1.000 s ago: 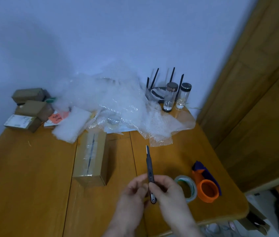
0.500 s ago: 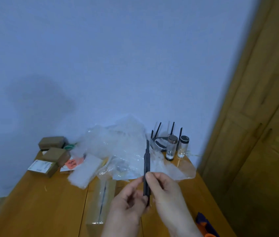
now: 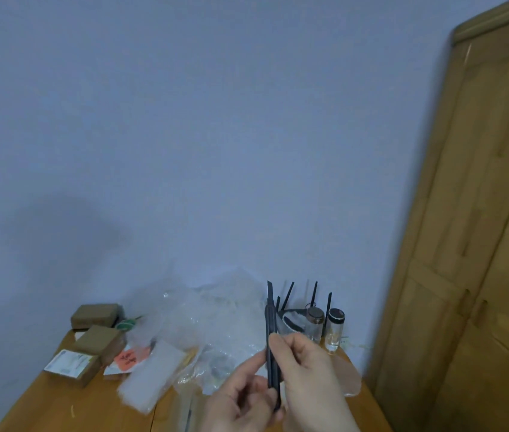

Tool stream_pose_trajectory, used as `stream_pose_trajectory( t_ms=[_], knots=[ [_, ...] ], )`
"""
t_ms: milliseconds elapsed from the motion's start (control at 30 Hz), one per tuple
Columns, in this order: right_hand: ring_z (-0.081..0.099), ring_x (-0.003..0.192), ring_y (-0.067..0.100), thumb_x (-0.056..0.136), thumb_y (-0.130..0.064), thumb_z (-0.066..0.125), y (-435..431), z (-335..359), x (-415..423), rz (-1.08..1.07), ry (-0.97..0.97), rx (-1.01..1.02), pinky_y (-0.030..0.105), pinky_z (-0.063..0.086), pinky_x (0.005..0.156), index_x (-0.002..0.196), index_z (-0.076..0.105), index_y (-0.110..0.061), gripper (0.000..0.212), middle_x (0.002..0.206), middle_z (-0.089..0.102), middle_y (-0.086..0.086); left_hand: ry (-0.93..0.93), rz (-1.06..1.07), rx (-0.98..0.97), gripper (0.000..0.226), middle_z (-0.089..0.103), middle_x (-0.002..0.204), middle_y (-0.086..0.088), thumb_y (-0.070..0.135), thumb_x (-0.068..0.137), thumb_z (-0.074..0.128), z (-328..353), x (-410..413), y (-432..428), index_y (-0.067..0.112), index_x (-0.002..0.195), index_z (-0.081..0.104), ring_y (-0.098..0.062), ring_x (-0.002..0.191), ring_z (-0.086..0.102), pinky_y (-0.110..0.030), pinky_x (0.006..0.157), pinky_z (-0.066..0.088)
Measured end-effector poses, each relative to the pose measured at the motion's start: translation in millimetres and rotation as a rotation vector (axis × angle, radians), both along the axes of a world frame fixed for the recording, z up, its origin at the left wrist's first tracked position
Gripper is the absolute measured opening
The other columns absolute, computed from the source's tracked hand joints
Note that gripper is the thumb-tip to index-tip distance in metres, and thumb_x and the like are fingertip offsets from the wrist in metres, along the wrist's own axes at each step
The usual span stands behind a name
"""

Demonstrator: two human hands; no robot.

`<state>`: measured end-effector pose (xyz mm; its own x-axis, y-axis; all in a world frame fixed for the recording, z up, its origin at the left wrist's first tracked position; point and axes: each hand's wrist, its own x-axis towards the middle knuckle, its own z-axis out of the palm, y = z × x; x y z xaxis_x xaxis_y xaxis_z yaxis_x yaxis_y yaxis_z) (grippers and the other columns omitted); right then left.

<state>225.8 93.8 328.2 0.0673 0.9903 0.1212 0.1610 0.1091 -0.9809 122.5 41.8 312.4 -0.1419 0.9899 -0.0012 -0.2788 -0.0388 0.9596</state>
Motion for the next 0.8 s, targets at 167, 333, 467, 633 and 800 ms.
stream_pose_trajectory(
  t_ms=[167,333,467,633,800],
  knots=[
    [0.05,0.051,0.017,0.091,-0.026,0.072,-1,9,-2,0.007,0.025,-0.022,0.031,0.041,0.056,0.061,0.064,-0.015,0.033,0.055,0.057,0.008,-0.156,-0.112,0.032,0.047,0.055,0.055,-0.014,-0.014,0.072,0.07,5,-6,-3,0.016,0.105,0.086,-0.019,0.045,0.055,-0.032,0.068,0.05],
    [0.055,0.048,0.023,0.09,-0.016,0.072,-1,13,-6,0.021,0.103,-0.054,0.035,0.045,0.053,0.066,0.07,-0.013,0.024,0.062,0.066,0.025,-0.38,-0.404,0.038,0.055,0.048,0.055,-0.016,0.018,0.046,0.102,26,-21,-7,0.006,0.097,0.085,-0.017,0.038,0.048,-0.017,0.038,0.04],
    [0.059,0.049,0.022,0.09,-0.004,0.069,-2,15,-6,0.02,0.147,-0.09,0.034,0.047,0.054,0.067,0.072,-0.012,0.024,0.059,0.07,0.012,-0.411,-0.43,0.102,0.036,0.044,0.052,-0.014,0.002,0.064,0.083,34,-23,-9,0.0,0.1,0.082,-0.018,0.033,0.045,-0.018,0.032,0.04],
    [0.072,0.064,0.014,0.09,-0.002,0.067,-8,17,-4,0.059,0.071,-0.081,0.024,0.055,0.064,0.084,0.076,-0.015,0.017,0.07,0.078,0.004,-0.318,-0.143,-0.016,0.039,0.047,0.052,-0.013,-0.018,0.096,0.046,16,-12,-1,-0.002,0.117,0.075,-0.019,0.038,0.05,-0.024,0.041,0.048],
    [0.074,0.081,0.015,0.092,-0.006,0.067,-11,16,0,0.094,-0.01,-0.048,0.027,0.057,0.079,0.089,0.076,-0.023,0.019,0.083,0.08,0.001,0.069,0.019,0.02,0.063,0.06,0.05,0.002,-0.024,0.088,0.055,11,-3,1,0.03,0.111,0.076,-0.008,0.048,0.061,-0.035,0.068,0.064]
  ],
)
